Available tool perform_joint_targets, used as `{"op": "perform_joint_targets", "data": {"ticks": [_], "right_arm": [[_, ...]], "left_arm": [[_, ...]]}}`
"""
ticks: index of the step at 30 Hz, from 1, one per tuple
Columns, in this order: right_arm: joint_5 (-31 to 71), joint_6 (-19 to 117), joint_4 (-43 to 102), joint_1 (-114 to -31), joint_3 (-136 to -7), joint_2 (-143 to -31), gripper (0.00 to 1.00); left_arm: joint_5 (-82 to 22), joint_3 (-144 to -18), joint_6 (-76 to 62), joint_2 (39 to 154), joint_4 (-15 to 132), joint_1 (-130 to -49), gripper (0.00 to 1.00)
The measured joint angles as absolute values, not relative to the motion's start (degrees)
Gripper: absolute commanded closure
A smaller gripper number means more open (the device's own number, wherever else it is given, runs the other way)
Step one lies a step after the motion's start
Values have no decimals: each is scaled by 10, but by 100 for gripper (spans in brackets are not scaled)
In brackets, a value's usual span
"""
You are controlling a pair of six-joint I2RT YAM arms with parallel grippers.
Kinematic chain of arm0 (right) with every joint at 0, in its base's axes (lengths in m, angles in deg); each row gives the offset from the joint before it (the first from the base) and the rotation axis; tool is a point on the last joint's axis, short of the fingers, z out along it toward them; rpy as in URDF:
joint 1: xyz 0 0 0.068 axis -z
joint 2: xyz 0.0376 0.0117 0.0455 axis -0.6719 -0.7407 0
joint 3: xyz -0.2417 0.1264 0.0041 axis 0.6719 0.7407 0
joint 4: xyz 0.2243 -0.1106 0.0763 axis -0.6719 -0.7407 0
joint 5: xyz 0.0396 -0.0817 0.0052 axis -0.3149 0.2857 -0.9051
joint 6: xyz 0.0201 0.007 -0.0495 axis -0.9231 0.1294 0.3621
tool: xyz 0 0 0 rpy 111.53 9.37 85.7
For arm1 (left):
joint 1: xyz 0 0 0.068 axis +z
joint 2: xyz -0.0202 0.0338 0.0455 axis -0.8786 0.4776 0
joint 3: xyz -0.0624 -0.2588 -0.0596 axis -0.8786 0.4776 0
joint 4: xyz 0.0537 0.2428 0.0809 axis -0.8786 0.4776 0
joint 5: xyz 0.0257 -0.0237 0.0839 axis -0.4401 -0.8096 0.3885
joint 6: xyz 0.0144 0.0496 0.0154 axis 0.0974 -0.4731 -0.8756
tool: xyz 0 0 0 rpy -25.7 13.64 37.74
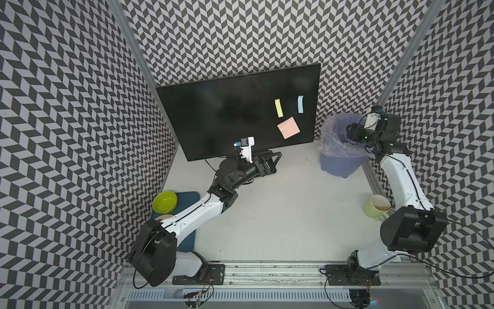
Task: Remove the sticky note from the monitor
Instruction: Place the sticky note in the trash bin.
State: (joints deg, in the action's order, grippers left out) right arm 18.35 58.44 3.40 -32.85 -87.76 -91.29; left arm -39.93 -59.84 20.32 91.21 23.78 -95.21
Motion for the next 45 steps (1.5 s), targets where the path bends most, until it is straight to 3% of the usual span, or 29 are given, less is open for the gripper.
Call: {"op": "perform_joint_targets", "data": {"ticks": [4, 9, 23, 40, 45], "right_arm": [[190, 600, 14, -336, -884, -908, 15], [187, 622, -24, -346, -890, -893, 10], [130, 657, -64, -392, -880, -880, 6], [244, 664, -78, -392, -866, -869, 4], [208, 657, -62, -393, -865, -856, 4]], "left_arm": [[-400, -594, 203, 912, 240, -947, 17], [-405, -592, 204, 912, 240, -939, 17], [-417, -584, 205, 912, 240, -928, 17], [-425, -579, 205, 918, 239, -922, 17], [-425, -577, 205, 918, 239, -918, 17]]}}
